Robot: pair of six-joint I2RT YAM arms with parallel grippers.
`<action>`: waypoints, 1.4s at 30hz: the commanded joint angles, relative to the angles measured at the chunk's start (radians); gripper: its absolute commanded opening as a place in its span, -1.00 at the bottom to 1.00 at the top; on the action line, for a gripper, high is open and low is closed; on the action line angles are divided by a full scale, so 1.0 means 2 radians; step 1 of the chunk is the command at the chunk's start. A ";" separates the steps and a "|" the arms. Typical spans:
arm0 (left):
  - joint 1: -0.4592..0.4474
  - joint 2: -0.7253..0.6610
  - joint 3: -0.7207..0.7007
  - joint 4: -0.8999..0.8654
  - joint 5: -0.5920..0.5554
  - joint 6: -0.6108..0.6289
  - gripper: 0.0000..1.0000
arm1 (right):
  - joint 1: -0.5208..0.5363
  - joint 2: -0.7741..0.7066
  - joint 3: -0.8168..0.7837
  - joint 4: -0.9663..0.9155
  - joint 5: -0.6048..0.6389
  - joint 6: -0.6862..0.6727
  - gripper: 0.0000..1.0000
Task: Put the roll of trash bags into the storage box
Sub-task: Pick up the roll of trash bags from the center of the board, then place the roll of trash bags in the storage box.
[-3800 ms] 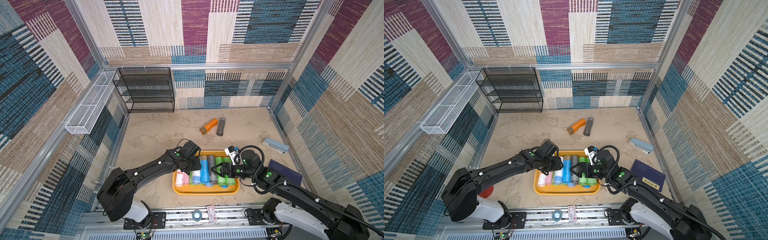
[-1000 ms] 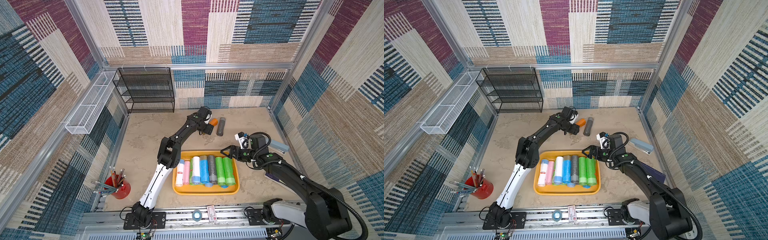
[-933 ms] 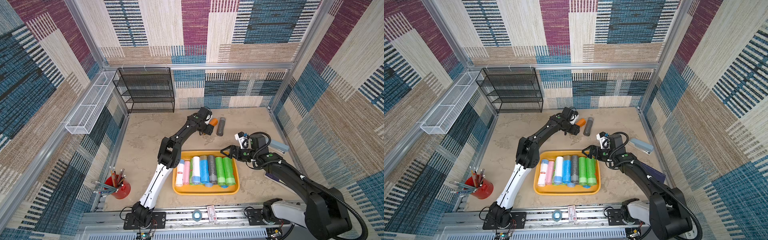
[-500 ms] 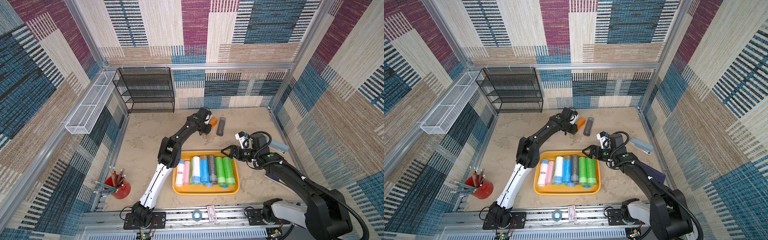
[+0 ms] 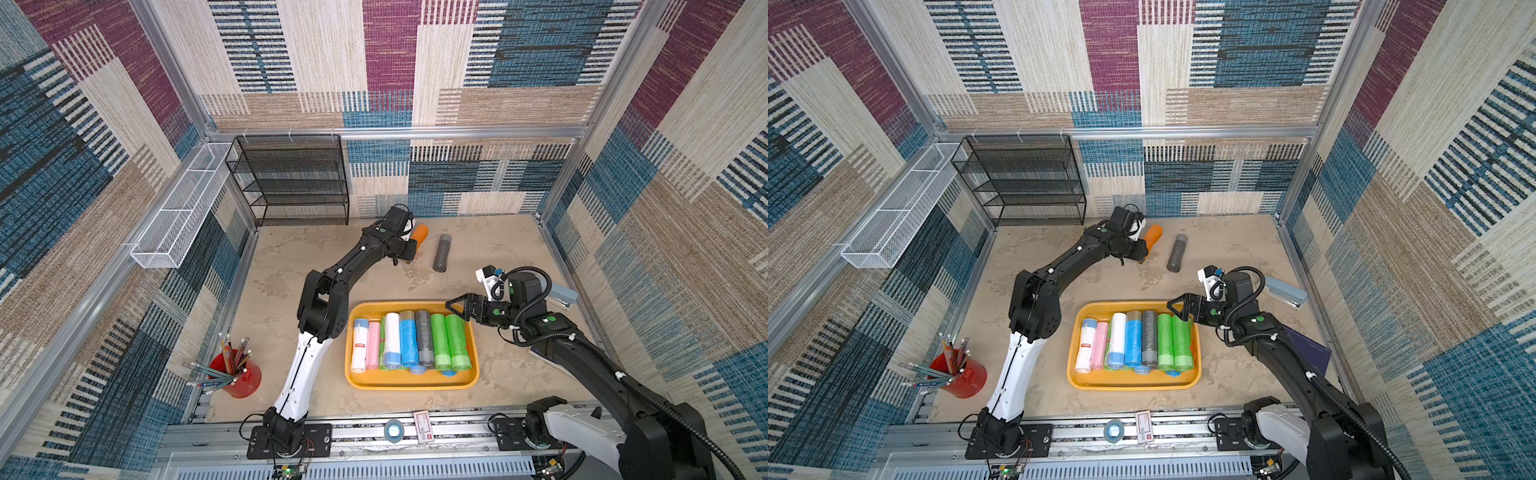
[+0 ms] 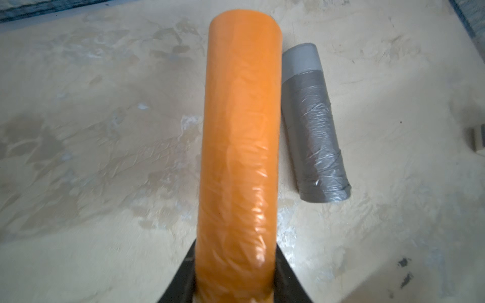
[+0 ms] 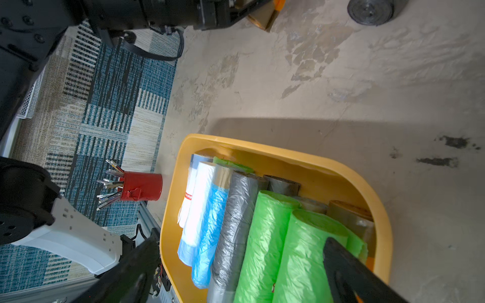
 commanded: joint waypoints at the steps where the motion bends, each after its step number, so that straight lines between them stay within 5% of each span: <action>1: 0.000 -0.069 -0.069 0.031 -0.014 -0.053 -0.49 | -0.002 0.003 0.011 -0.010 -0.001 -0.021 0.99; 16: -0.001 -0.413 -0.483 0.072 -0.036 -0.206 -0.49 | -0.006 0.012 0.023 -0.030 -0.046 -0.053 0.99; 27: -0.039 -0.644 -0.670 0.052 -0.055 -0.314 -0.48 | 0.075 0.001 0.014 0.010 -0.020 0.011 0.99; 42: -0.144 -0.656 -0.717 0.054 -0.105 -0.367 -0.47 | 0.116 -0.035 -0.010 0.016 0.000 0.047 0.99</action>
